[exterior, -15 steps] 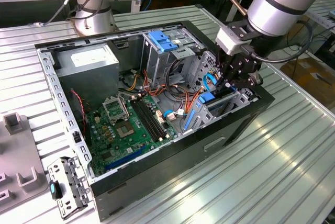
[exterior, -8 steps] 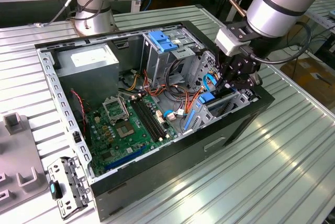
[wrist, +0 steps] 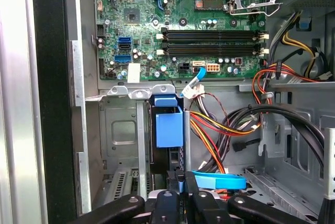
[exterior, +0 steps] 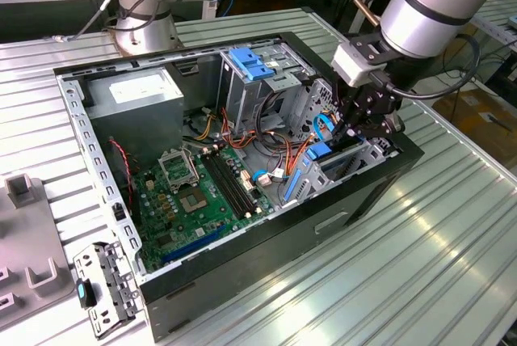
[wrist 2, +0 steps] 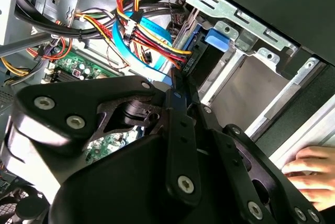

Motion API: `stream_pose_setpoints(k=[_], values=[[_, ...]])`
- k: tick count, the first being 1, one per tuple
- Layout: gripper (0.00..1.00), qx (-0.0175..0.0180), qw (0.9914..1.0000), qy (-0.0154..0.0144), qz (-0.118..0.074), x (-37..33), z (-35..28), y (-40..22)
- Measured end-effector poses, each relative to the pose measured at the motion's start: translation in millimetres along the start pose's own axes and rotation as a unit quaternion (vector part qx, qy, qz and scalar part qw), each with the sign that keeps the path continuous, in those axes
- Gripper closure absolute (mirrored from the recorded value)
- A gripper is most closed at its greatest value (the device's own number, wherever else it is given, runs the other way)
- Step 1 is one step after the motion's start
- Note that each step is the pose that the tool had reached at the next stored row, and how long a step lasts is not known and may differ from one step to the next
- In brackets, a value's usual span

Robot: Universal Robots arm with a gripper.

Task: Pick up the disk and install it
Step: 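Insert the second disk wire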

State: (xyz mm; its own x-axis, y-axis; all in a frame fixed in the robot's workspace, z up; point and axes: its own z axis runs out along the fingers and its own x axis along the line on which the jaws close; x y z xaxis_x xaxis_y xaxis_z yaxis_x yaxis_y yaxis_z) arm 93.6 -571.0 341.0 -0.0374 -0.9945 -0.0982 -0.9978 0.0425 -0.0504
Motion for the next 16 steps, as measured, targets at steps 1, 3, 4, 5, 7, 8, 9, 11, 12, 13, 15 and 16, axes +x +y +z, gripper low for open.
stream_pose_setpoints(k=[1,3,4,5,7,8,9,11,12,13,15,16], values=[[0.84,0.0000,1.00000,-0.0002,0.000,0.0,-0.2,0.0],[0.83,0.0000,1.00000,-0.0003,0.000,-0.1,-1.4,-0.1],[0.76,0.0000,1.00000,0.0001,0.000,-0.2,-2.4,-0.1],[0.76,0.0000,1.00000,-0.0001,0.000,-0.3,-3.0,-0.2],[0.76,0.0000,1.00000,0.0001,0.000,-0.5,-4.7,-0.2],[0.76,0.0000,1.00000,0.0001,0.000,-0.6,-5.7,-0.3],[0.76,0.0000,1.00000,0.0001,0.000,-0.7,-6.6,-0.3],[0.76,0.0000,1.00000,0.0001,0.000,-1.1,-9.2,-0.5],[0.76,0.0000,1.00000,0.0001,0.000,-1.3,-10.3,-0.5],[0.76,0.0000,1.00000,0.0001,0.000,-1.4,-11.5,-0.6],[0.76,0.0000,1.00000,0.0001,0.000,-1.6,-13.7,-0.7],[0.78,0.0000,1.00000,0.0001,0.000,-1.7,-14.1,-0.7]])
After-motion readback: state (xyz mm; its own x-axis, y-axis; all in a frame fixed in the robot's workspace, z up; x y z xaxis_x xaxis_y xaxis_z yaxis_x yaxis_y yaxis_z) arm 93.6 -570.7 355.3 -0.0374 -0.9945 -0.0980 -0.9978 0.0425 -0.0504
